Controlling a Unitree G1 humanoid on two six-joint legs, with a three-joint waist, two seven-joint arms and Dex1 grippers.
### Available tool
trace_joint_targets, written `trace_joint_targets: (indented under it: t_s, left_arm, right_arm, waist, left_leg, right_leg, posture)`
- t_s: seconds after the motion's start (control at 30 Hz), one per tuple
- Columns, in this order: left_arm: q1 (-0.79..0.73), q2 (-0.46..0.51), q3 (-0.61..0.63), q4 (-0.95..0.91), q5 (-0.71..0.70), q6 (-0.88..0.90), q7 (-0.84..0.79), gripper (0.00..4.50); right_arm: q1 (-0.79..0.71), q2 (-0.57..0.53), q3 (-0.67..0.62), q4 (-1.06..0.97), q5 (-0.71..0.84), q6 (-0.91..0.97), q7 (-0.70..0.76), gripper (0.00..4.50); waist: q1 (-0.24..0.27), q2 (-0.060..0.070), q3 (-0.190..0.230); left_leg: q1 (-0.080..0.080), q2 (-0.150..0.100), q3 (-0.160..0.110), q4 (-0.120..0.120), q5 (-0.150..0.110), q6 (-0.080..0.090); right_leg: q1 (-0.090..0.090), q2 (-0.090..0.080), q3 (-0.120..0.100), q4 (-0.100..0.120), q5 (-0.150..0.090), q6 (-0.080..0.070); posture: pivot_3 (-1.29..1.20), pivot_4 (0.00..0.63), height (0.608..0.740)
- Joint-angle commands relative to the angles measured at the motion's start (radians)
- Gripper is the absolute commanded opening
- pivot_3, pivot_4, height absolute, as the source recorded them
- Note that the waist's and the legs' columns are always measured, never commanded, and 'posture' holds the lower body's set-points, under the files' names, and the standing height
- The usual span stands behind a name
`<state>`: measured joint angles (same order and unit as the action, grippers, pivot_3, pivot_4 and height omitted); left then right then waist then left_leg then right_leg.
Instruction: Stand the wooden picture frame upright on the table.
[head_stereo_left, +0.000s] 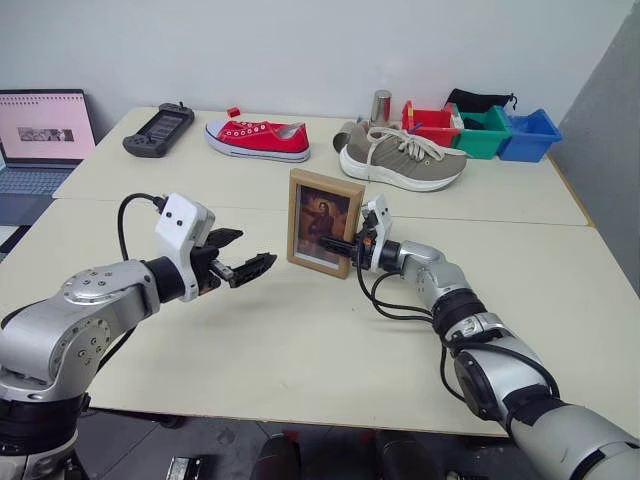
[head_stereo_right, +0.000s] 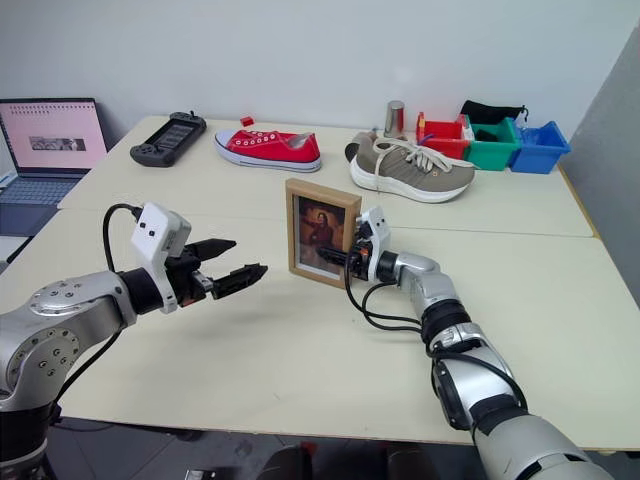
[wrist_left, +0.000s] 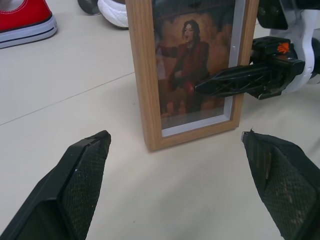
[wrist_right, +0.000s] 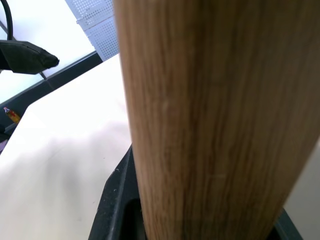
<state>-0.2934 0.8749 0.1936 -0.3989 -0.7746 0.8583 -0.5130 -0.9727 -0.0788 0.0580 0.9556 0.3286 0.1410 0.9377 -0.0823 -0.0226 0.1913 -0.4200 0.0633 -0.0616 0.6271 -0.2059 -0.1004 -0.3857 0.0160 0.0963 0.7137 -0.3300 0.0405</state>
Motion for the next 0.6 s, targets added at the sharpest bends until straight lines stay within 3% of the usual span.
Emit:
trace_joint_targets:
  t_s: [0.03,0.07,0.3,0.47,0.6]
  left_arm:
    - [-0.005,-0.007,0.019,-0.012,0.024,-0.024,-0.02,4.5]
    - [-0.006,-0.008,0.019,-0.012,0.027,-0.023,-0.025,4.5]
    - [-0.02,-0.01,0.001,0.015,0.052,-0.013,-0.062,4.5]
    - [-0.038,-0.023,-0.019,0.047,0.079,-0.023,-0.086,4.5]
    - [-0.056,-0.028,-0.038,0.083,0.109,-0.034,-0.113,4.5]
  right_arm:
    - [0.002,0.0,-0.013,0.002,-0.028,-0.002,0.01,1.14]
    - [0.006,-0.002,-0.015,-0.005,-0.029,0.002,0.014,1.84]
    - [0.07,-0.046,-0.009,-0.112,-0.05,0.046,0.046,3.24]
    - [0.222,-0.185,0.011,-0.366,-0.06,0.163,0.081,4.45]
    - [0.372,-0.361,0.037,-0.627,-0.1,0.21,0.111,4.45]
  waist:
    - [0.0,0.0,0.0]
    - [0.0,0.0,0.0]
    - [0.0,0.0,0.0]
    - [0.006,0.0,0.0]
    - [0.022,0.0,0.0]
  left_leg:
    - [0.0,0.0,0.0,0.0,0.0,0.0]
    - [0.0,0.0,0.0,0.0,0.0,0.0]
    - [0.0,0.0,0.0,0.0,0.0,0.0]
    - [0.0,0.0,0.0,0.0,0.0,0.0]
    - [-0.001,-0.001,0.0,0.0,0.0,0.0]
  right_leg:
    - [0.0,0.0,0.0,0.0,0.0,0.0]
    - [0.0,0.0,0.0,0.0,0.0,0.0]
    - [0.0,0.0,0.0,0.0,0.0,0.0]
    - [0.0,0.0,0.0,0.0,0.0,0.0]
    - [0.0,0.0,0.0,-0.001,0.0,0.0]
  posture:
    - [0.0,0.15,0.74]
    - [0.0,0.15,0.74]
    - [0.0,0.15,0.74]
    - [0.0,0.15,0.74]
    - [0.0,0.15,0.74]
